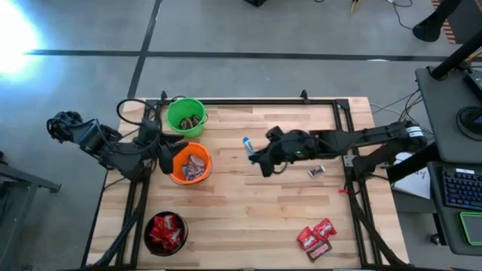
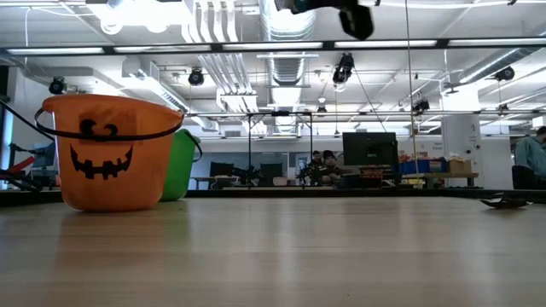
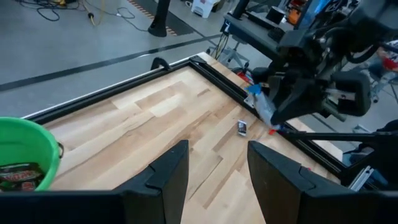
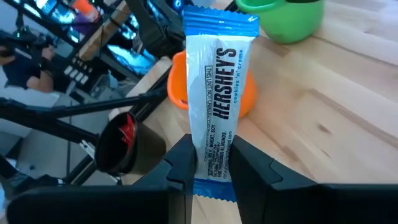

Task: Organize candy in baskets
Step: Put the white chocolate into the orange bucket

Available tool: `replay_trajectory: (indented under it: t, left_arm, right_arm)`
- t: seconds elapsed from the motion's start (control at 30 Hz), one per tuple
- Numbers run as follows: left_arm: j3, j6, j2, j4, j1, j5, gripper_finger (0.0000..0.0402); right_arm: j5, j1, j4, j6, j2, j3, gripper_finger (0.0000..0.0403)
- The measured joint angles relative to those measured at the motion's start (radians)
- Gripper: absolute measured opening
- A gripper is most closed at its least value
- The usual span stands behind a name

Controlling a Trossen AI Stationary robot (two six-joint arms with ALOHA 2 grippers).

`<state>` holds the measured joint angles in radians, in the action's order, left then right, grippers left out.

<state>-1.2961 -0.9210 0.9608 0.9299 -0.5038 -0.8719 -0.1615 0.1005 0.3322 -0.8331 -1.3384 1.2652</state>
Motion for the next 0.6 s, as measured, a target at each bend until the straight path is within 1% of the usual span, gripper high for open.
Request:
replay_trajectory:
  t: [0.17, 0.47, 0.6]
  left_arm:
    - [0.000, 0.000, -0.025, 0.036, 0.000, 0.000, 0.0146]
    - [0.000, 0.000, -0.044, 0.089, 0.000, 0.000, 0.0146]
    - [0.000, 0.000, -0.045, 0.112, 0.000, 0.000, 0.0146]
  right_arm:
    - [0.049, -0.025, 0.000, 0.052, -0.122, 0.111, 0.0070]
    - [0.138, -0.055, 0.005, 0.186, -0.345, 0.378, 0.0070]
    - [0.174, -0.079, 0.011, 0.215, -0.437, 0.480, 0.0070]
